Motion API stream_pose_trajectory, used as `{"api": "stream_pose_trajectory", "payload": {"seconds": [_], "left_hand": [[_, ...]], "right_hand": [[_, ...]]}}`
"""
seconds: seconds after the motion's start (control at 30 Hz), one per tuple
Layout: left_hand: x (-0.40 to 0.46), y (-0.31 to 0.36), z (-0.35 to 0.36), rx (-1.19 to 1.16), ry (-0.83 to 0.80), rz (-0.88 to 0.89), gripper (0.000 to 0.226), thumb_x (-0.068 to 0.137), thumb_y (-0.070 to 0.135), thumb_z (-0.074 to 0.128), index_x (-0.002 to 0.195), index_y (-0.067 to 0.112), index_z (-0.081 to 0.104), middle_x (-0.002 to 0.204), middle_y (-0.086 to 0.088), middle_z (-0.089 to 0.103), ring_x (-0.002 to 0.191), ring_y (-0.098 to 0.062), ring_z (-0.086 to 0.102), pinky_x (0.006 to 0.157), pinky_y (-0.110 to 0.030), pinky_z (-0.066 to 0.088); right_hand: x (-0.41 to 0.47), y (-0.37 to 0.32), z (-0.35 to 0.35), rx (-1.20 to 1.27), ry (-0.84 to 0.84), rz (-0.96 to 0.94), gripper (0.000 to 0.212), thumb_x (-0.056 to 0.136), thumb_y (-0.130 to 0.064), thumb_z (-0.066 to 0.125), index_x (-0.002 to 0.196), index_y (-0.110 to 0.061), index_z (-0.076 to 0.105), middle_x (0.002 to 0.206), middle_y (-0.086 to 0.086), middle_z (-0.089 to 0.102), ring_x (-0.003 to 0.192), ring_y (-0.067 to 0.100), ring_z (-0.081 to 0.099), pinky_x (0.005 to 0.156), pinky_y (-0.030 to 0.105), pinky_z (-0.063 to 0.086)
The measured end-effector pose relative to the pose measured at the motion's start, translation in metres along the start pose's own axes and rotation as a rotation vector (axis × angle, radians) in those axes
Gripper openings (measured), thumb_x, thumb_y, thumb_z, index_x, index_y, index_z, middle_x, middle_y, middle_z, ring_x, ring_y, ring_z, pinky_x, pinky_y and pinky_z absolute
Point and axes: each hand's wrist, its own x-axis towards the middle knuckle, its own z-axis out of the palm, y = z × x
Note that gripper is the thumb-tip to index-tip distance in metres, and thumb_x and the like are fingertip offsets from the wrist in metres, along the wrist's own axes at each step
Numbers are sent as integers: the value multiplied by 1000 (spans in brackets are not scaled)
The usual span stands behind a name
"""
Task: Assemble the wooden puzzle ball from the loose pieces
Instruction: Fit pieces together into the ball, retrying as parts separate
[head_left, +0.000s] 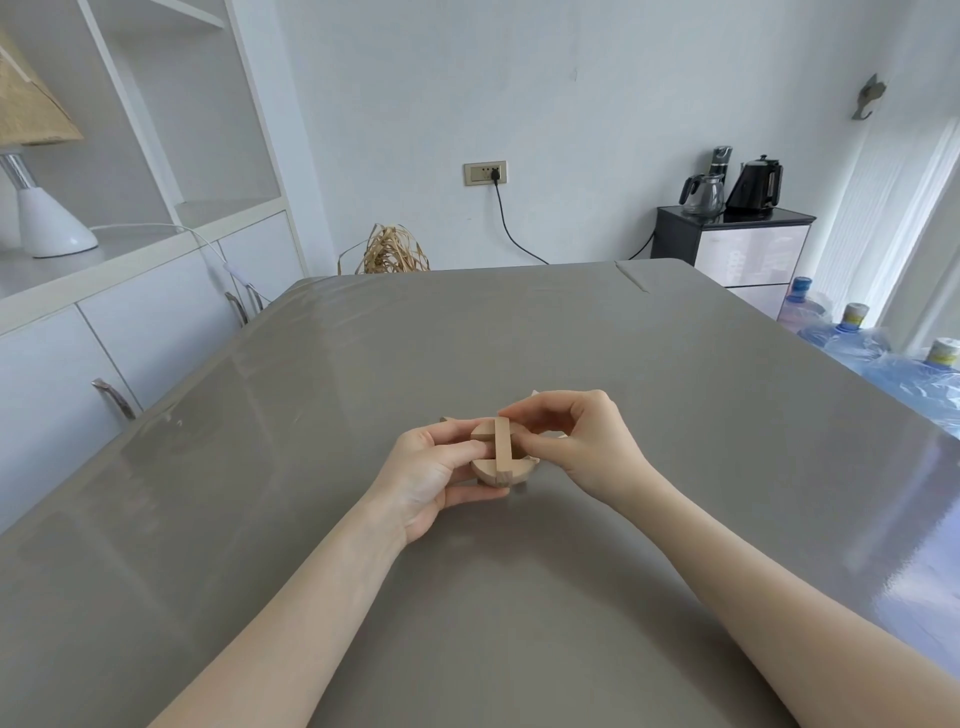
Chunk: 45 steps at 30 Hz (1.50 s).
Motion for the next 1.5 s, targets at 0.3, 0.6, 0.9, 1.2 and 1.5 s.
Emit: {"api": "stream_pose_trajectory", "payload": {"seconds": [0.3, 0.6, 0.9, 1.2, 1.5], "left_hand": [[0, 2, -1, 54, 18, 66, 24, 84, -6, 58, 103, 2, 71, 92, -20, 72, 78, -29, 71, 64, -36, 59], [4, 2, -3, -49, 60, 20, 22, 89, -4, 53, 103, 3, 68, 88, -14, 74, 76, -26, 72, 61, -34, 60], [11, 15, -26, -197, 274, 58, 17, 87, -3, 58, 99, 5, 66, 82, -12, 74, 70, -25, 73, 60, -33, 61], [15, 20, -41, -234, 380, 86, 14, 85, -3, 62, 97, 5, 65, 85, -12, 73, 72, -25, 73, 64, -35, 61], [17, 18, -44, -231, 405, 94, 18, 84, -2, 63, 101, 3, 66, 89, -12, 73, 81, -27, 72, 65, -34, 61]], "right_hand": [[-2, -7, 2, 36, 48, -5, 15, 78, -8, 74, 87, -19, 71, 81, -4, 74, 79, 9, 69, 68, 23, 55], [0, 0, 5, 194, 61, 37, 16, 83, -5, 70, 96, -14, 71, 94, 2, 75, 92, 12, 70, 79, 19, 53], [5, 10, 8, -102, 99, 5, 23, 87, -7, 61, 89, -29, 70, 87, -14, 73, 88, 3, 65, 81, 15, 47], [25, 3, 21, -305, -41, -3, 22, 83, -9, 62, 100, -22, 70, 96, -16, 68, 93, 6, 58, 78, 12, 41], [48, -1, 53, -445, -196, 106, 35, 84, -28, 65, 119, -25, 60, 122, -4, 59, 106, 10, 50, 75, 22, 35]]}}
